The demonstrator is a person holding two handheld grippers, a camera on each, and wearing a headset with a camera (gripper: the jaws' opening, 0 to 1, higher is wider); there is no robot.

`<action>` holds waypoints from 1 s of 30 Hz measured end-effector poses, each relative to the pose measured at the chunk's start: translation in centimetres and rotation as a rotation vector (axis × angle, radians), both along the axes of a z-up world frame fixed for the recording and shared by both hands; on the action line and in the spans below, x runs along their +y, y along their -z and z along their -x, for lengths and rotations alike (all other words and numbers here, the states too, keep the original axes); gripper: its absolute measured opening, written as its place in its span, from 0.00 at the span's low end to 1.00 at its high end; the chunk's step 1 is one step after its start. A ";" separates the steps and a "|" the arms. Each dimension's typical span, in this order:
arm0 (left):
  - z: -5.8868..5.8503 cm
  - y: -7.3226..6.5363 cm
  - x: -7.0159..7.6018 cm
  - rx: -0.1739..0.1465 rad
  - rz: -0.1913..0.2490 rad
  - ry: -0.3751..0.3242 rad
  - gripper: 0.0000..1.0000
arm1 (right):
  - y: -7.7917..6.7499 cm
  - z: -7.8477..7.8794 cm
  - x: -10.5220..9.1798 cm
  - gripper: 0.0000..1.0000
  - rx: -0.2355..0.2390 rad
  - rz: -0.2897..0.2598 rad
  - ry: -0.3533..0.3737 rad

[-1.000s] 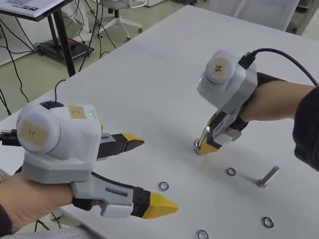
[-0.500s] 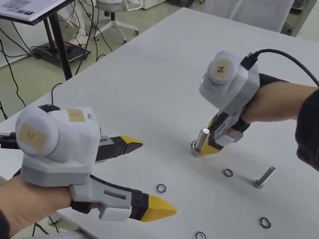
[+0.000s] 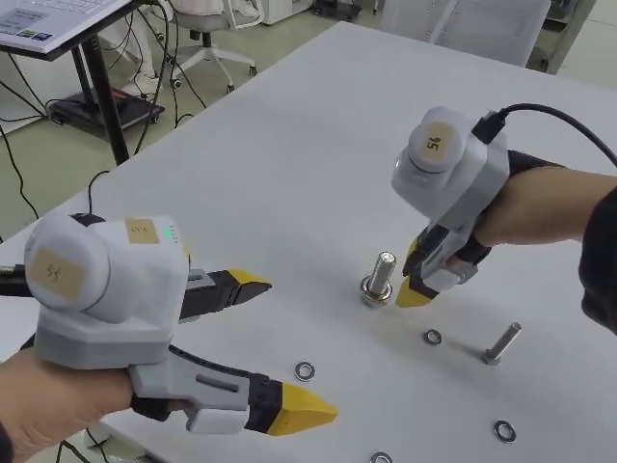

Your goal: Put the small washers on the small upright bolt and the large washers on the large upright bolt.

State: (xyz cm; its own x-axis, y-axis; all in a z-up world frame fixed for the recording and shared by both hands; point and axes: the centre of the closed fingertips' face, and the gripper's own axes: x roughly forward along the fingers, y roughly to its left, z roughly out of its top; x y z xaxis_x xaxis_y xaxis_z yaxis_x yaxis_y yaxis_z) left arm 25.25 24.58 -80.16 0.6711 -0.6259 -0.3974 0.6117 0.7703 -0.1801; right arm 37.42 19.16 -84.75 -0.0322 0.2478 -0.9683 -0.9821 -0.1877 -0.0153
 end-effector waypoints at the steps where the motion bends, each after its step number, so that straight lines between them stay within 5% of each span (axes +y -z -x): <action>1: 0.0 0.0 0.0 0.000 -0.002 0.001 0.86 | -0.1 0.1 -0.2 0.28 0.002 -0.001 0.004; 30: 0.2 -0.2 -0.9 0.004 -0.022 0.042 0.85 | 1.3 1.4 -3.8 0.26 0.012 0.033 0.046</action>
